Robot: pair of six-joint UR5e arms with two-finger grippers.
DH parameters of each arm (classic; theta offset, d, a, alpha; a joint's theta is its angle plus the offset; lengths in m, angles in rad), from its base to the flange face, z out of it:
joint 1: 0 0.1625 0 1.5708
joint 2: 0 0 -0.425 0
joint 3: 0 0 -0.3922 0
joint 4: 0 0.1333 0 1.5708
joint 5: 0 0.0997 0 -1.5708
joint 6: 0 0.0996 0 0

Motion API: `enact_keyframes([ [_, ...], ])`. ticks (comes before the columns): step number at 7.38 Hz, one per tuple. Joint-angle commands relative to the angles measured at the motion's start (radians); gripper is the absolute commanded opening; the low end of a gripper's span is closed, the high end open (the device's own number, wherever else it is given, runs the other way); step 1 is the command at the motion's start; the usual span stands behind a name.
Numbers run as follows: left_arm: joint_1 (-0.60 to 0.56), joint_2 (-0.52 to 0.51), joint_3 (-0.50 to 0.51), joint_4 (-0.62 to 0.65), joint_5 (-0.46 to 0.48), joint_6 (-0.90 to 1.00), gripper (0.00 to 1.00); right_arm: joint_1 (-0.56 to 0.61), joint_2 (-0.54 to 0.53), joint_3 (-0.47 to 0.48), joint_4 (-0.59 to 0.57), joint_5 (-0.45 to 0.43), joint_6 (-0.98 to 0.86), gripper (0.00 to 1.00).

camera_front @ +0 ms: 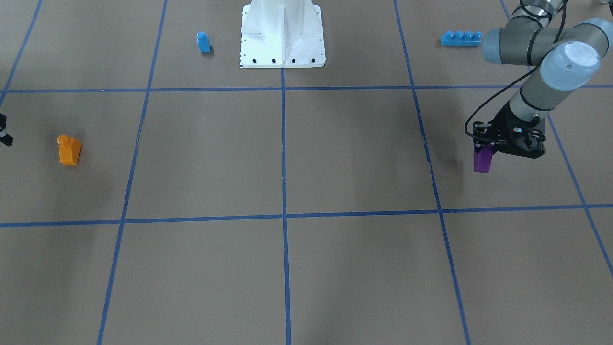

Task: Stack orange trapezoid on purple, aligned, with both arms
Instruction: 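Carry the purple block with the left gripper to the table center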

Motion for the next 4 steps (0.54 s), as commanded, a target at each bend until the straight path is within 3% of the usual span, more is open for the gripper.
enact_keyframes([
  [1, 0.145, -0.188, -0.01, 0.106, 0.012, -0.234, 0.0, 0.0, 0.002, 0.0, 0.0, 0.0, 0.001, 1.0],
  [3, 0.231, -0.375, 0.093, 0.106, 0.015, -0.408, 0.0, 0.0, 0.003, 0.0, 0.0, 0.001, 0.004, 1.0],
  [4, 0.279, -0.454, 0.158, 0.103, 0.077, -0.476, 0.0, 0.0, 0.003, 0.0, 0.0, 0.0, 0.004, 1.0],
])
